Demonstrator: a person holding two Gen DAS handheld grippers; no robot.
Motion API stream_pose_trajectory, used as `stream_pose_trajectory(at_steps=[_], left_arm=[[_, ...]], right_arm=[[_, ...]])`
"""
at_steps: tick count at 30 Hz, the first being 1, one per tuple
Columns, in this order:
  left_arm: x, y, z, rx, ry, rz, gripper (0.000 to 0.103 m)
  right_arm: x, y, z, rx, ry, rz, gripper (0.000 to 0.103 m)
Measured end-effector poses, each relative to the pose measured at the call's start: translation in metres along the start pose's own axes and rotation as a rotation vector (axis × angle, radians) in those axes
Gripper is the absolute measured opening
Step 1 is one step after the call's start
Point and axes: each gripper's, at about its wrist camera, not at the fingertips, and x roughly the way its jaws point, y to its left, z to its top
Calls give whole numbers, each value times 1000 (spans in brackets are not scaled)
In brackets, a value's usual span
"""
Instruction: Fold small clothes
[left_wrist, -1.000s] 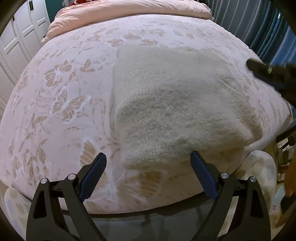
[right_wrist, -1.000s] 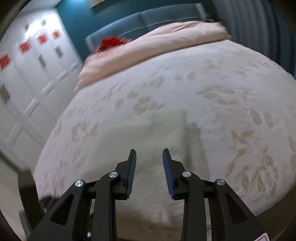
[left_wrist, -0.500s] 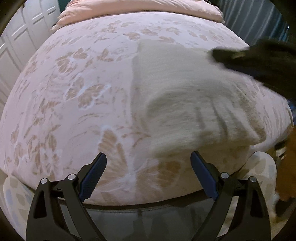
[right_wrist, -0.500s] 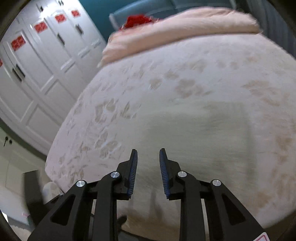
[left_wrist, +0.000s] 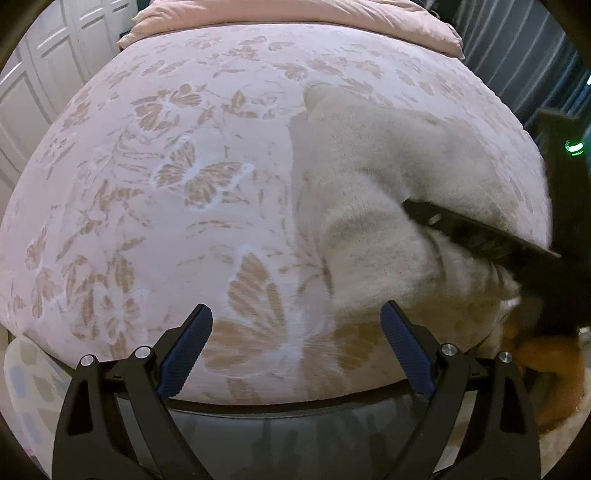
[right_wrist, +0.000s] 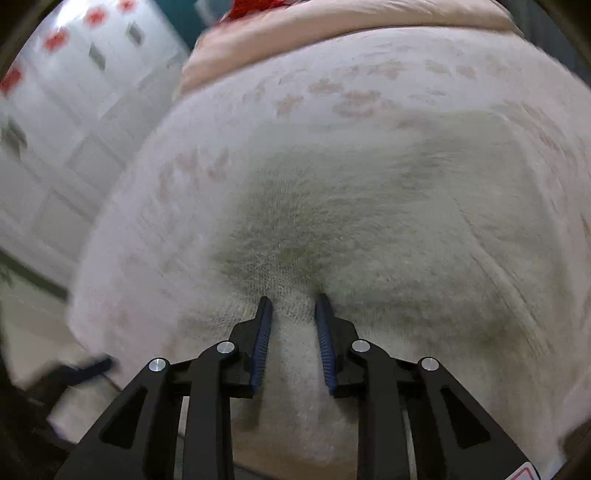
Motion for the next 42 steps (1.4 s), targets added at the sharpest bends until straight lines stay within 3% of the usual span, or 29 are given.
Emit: stream_pose_trajectory(at_steps=[4,6,7,10,13,15,18,21,22,23,24,28,29,30,32,34,36,38,42], left_arm=[[-3,-10,0,34,-19,-9,90],[0,-15,1,38,-12,-16,91],[4,-20,1,43,-4,-19,91],[7,-32,2,66,10,-21,91],[2,-41,4,97,-10,-17,91],[0,-44,7,95,-15,-28,91],[-1,-46,14,77,-12,-46,91],[-3,-47,19,50,-20,-62,91],[-2,-49,20,50,-16,-61,91],[-2,-51,20,51,-13,-62,91],[-3,-52,21,53,-13,-64,91],[-10,-57,24,85,-47,-43,92],[-9,-58,24,89,-50,-34,93],[-7,-59,25,89,-49,-29,93],[0,-61,27,84,-34,-26,93],[4,-65,28,91,-23,-21,93],[4,-69,28,108,-26,-8,93],[5,-69,29,104,-24,-15,93],[14,-73,33,88,8,-29,94]], right_arm=[[-53,-12,-4,25,-147,-80,21],[-49,-40,-11,37,-112,-182,19],[-32,-58,-19,36,-51,-254,13],[-32,-73,-28,58,-64,-198,12],[-62,-72,-20,119,-112,-151,25],[-73,-76,-15,134,-140,-152,55],[-72,-83,-8,138,-157,-212,57],[-52,-98,4,173,-93,-142,57],[-47,-98,8,167,-80,-148,52],[-39,-98,10,151,-63,-150,19],[-40,-95,9,137,-61,-139,12],[-85,-81,16,93,-238,-145,12],[-82,-83,17,85,-241,-164,12],[-71,-90,17,84,-208,-190,14],[-25,-106,9,65,-49,-233,17],[-34,-107,6,84,-92,-195,23],[-58,-105,8,128,-130,-169,45],[-77,-106,5,154,-181,-172,61],[-84,-118,-7,185,-151,-168,72]])
